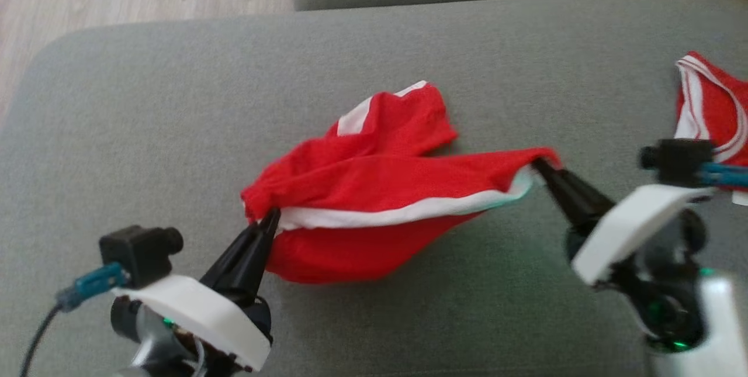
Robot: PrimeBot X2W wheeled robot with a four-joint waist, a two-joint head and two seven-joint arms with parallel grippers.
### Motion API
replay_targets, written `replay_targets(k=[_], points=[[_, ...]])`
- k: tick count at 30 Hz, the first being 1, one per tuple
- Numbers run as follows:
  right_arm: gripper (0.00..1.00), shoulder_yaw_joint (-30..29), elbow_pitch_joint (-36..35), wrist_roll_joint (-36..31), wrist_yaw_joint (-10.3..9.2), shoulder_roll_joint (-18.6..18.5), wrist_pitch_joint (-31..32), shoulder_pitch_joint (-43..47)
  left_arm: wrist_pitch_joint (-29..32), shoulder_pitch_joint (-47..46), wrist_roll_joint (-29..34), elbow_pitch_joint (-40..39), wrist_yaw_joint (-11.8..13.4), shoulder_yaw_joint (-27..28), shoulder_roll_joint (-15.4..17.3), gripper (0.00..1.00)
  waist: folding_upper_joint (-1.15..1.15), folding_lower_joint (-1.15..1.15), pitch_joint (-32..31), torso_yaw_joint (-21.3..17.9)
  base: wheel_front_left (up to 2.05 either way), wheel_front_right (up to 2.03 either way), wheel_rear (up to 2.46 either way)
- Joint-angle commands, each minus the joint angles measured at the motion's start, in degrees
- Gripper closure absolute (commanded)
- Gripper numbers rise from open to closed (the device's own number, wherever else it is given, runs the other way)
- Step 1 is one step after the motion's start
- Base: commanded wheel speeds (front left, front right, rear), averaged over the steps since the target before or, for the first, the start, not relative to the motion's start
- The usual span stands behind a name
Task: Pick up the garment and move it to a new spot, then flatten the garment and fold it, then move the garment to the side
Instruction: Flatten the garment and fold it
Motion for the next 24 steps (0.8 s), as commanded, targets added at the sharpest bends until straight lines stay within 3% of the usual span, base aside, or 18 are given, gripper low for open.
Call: replay_targets(k=[1, 9, 14, 18, 24], points=[[1.0, -0.4, -4.7, 1.2, 0.39, -0.3, 1.2, -0.9, 0.5, -3.2, -1.3, -3.7, -0.4, 2.4, -0.3, 1.0, 0.0, 0.0, -1.0, -0.9, 0.0, 0.0, 0.0], [1.0, -12.1, -23.5, 7.4, 0.39, 0.1, 11.2, 0.5, 5.6, -5.6, -10.0, -15.7, -1.9, 1.5, -0.5, 1.0, 0.0, 0.0, -3.2, -3.3, 0.0, 0.0, 0.0], [1.0, -16.9, -30.7, 11.5, 0.39, 0.7, 17.5, -3.9, 10.0, -10.7, -13.7, -21.5, -0.9, 1.7, -0.3, 1.0, 0.0, 0.0, -2.0, -4.5, 0.0, 0.0, 0.0], [1.0, -17.6, -30.8, 11.3, 0.39, 0.8, 22.2, -10.3, 13.6, -17.4, -14.5, -20.8, -0.3, 2.5, 1.0, 1.0, 0.0, 0.0, 1.6, -4.9, 0.0, 0.0, 0.0], [1.0, -15.5, -20.3, 4.5, 0.39, 0.7, 25.1, -26.0, 15.5, -33.5, -13.2, -8.2, -0.9, 4.5, 2.3, 1.0, 0.0, 0.0, 9.4, -2.9, 0.0, 0.0, 0.0]])
